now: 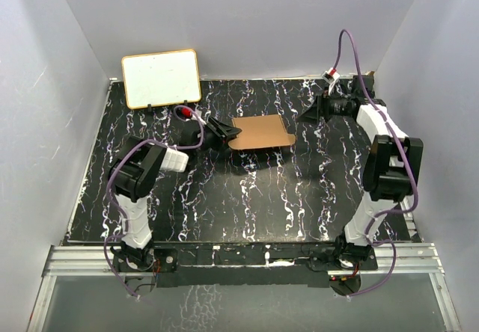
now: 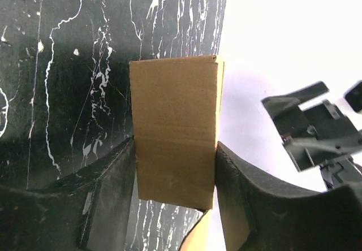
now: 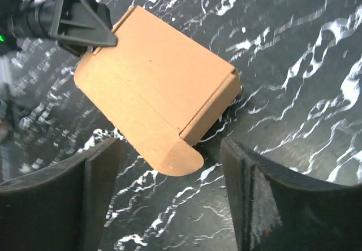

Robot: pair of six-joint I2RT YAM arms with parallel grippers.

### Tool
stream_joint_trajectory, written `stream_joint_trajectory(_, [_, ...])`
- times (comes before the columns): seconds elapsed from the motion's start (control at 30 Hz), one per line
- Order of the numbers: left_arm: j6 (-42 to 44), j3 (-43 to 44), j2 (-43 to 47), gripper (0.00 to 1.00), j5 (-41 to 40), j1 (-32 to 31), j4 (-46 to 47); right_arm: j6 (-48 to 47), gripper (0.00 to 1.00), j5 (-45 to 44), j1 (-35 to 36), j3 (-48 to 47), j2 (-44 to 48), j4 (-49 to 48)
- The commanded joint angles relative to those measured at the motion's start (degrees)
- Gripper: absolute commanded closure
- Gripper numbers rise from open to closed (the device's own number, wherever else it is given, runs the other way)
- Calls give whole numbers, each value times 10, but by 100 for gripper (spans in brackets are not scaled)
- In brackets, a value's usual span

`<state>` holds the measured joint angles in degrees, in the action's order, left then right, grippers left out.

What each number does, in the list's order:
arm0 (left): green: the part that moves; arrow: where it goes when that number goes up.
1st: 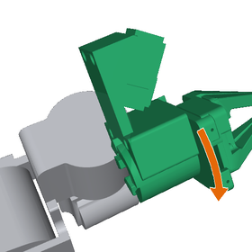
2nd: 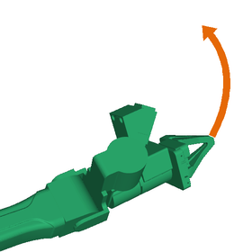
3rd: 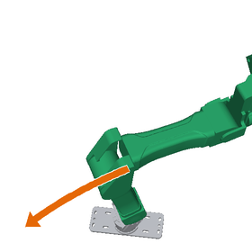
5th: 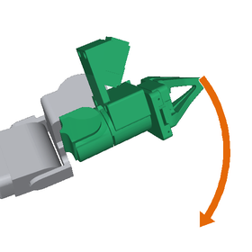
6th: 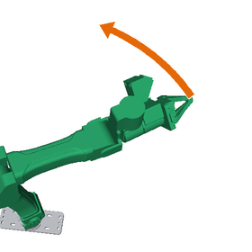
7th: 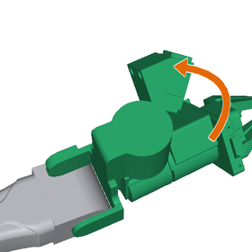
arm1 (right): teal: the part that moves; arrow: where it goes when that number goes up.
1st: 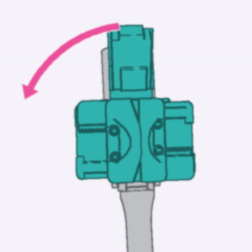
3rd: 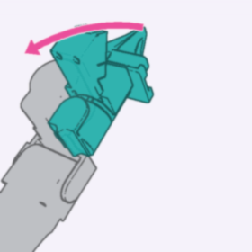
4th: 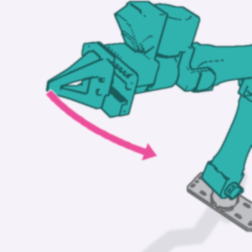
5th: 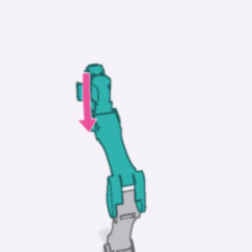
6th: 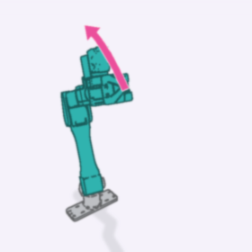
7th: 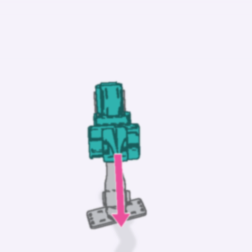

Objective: Fold the paper box

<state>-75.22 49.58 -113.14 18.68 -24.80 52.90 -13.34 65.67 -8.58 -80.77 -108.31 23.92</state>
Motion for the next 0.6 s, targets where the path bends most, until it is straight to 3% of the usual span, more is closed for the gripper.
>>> stream_joint_trajectory(0.0, [-35, 13, 71, 69, -1, 6, -82, -182, 12, 23, 30, 42, 107, -26])
stream_joint_trajectory(0.03, [-34, 19, 81, 68, -10, 6, -120, -223, 3, 42, 36, 68, 137, -36])
stream_joint_trajectory(0.07, [-33, 28, 89, 68, -20, 6, -167, -252, 1, 57, 41, 95, 151, -55])
stream_joint_trajectory(0.17, [-29, 57, 117, 68, -49, 6, -288, -279, 0, 35, 70, 165, 213, -132])
stream_joint_trajectory(0.27, [-29, 92, 132, 68, -64, 7, -387, -360, 0, -62, 132, 170, 233, -106])
stream_joint_trajectory(0.33, [-34, 108, 134, 69, -55, 10, -418, -406, 0, -132, 176, 165, 235, -93])
stream_joint_trajectory(0.57, [-48, 143, 135, 70, -34, 13, -463, -445, 0, -296, 261, 236, 244, -228])
